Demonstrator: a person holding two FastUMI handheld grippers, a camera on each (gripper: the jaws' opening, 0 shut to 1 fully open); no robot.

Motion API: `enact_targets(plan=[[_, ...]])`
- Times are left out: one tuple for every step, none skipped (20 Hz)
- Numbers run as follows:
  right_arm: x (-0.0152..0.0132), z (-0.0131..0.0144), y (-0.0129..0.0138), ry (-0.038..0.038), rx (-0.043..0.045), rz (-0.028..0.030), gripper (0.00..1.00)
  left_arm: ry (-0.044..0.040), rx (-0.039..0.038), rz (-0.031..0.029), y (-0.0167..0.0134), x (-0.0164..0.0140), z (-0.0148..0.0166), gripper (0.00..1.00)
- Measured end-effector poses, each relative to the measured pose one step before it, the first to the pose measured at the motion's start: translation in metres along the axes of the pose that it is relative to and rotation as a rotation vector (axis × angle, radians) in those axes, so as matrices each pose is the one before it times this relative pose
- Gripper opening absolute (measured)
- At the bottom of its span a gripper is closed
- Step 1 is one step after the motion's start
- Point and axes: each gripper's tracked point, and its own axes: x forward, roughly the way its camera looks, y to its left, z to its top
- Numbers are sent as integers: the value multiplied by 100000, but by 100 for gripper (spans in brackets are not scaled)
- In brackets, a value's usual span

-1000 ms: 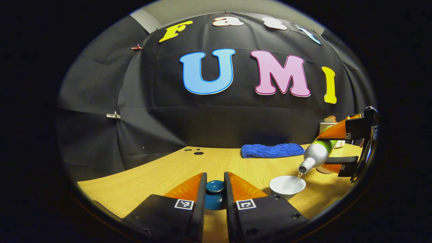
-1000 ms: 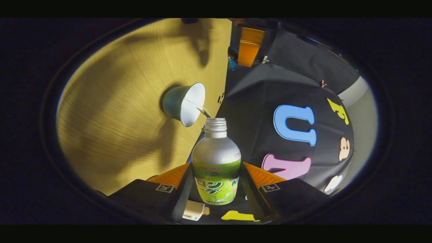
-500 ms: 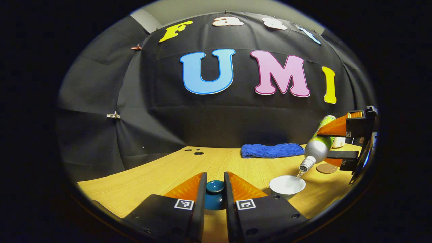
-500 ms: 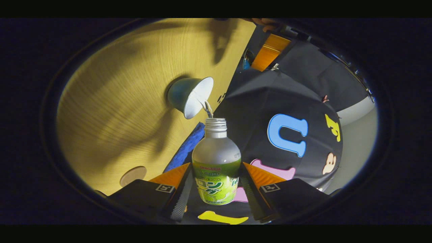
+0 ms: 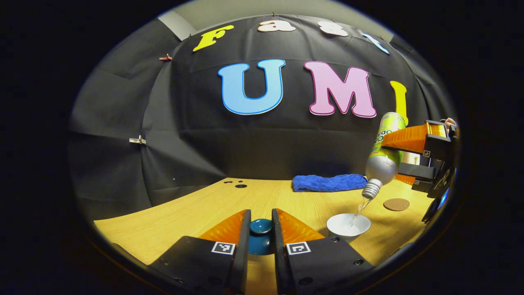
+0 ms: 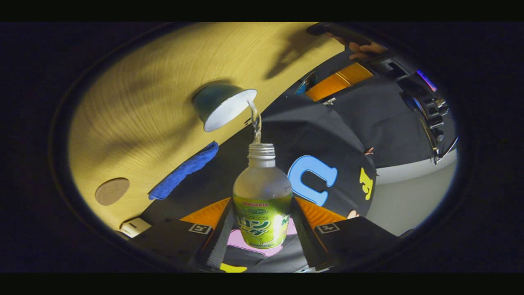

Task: Open the teacup lid with one hand, grasp the water bottle and pour water into the teacup with the other hand; after pouring, place the water bottle on the coaster and then close the teacup lid.

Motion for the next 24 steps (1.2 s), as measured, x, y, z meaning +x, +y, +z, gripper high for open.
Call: enact_targets(plan=[[54,-89,-1,-38,-296,-476,77,46,23,-6,-5,33,10,31],[93,-6,-85,79,-292,-389,77,-33,-20,9,31,-25,6,31],[-43,-69,132,101,-233,552,77,-2,-6,-15,-4,-1,6,31],[131,-80,101,75,-33,471,77,19,33,24,-24,-8,-42,31],[17,-79,91,-259,-22,244,77,-53,-28,24,23,-7,54,31],[59,54,-62,-336,-271,-113,77,39,3,19,-28,22,-51,31],[-156,26,-36,-48,-352,-140,77,-47,16,-1,0,-19,46,31],[34,13,-42,-59,-193,-45,77,23,-10,8,-3,36,-72,31],[-14,13,27,-119,-77,16,77,9,3,3,10,-27,75,31],[62,15,15,-132,-42,9,77,34,20,56,12,-18,-22,31],[-53,15,13,-163,-181,6,77,-27,-40,461,100,-50,67,31],[-14,10,-17,-79,-451,52,77,50,4,166,-50,67,-79,31],[-24,-26,22,-38,-483,144,77,-5,10,16,-61,-2,30,31],[-60,-94,-36,207,-186,159,77,-9,-29,15,65,-22,-44,31],[-37,-112,-58,-80,168,170,77,-16,14,-6,23,7,29,31],[83,107,18,-108,-331,-173,77,-31,-17,227,21,-49,-18,31],[-65,68,-41,-131,23,-164,77,38,38,84,-28,27,29,31],[85,27,28,-176,-65,-209,77,-18,-5,41,-16,-4,-33,31],[-17,36,19,-113,54,-37,77,-33,-20,-40,3,2,52,31],[-71,45,-58,-80,121,-177,77,-21,-22,-350,-33,-20,-94,31],[-15,93,6,-155,29,-238,77,-7,28,-347,-39,5,93,31],[-14,41,-50,-101,54,-507,77,-15,-9,-273,29,40,-68,31],[-12,-27,27,-338,140,-502,77,-5,44,-192,-4,-12,21,31],[-18,34,37,-224,103,-496,77,-33,39,-171,4,-12,2,31]])
